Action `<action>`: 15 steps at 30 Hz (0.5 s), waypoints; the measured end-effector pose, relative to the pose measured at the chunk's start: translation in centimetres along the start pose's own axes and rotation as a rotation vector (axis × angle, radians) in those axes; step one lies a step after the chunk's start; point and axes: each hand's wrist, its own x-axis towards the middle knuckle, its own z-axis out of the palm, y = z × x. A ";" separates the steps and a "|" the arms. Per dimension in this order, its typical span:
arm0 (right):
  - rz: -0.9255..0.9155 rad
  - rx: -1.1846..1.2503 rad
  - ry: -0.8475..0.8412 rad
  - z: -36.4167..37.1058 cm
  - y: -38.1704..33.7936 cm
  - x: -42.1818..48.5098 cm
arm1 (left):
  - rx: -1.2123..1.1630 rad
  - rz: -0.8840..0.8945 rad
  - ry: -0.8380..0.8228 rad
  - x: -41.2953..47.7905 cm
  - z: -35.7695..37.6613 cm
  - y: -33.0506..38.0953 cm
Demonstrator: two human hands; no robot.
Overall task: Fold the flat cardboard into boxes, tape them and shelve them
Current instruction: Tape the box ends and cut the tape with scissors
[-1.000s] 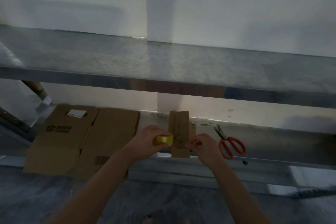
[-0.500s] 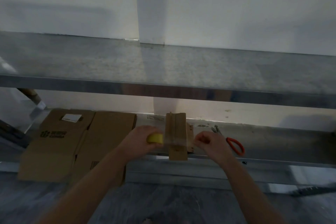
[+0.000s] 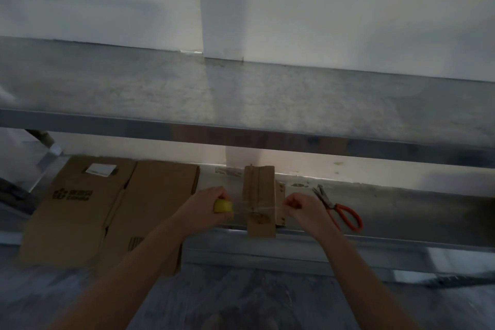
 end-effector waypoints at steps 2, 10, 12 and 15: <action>0.033 0.026 -0.012 0.2 0.4 0.3 | 0.019 -0.014 -0.012 0.3 0.5 -0.3; 0.092 0.096 -0.013 0.8 1.0 1.5 | 0.044 -0.060 -0.037 1.4 1.6 -1.0; 0.106 0.124 -0.013 1.1 1.3 1.7 | 0.050 -0.070 -0.046 1.6 1.8 -1.1; 0.117 0.174 0.007 1.9 2.0 1.8 | 0.058 -0.088 -0.066 1.9 2.5 -0.9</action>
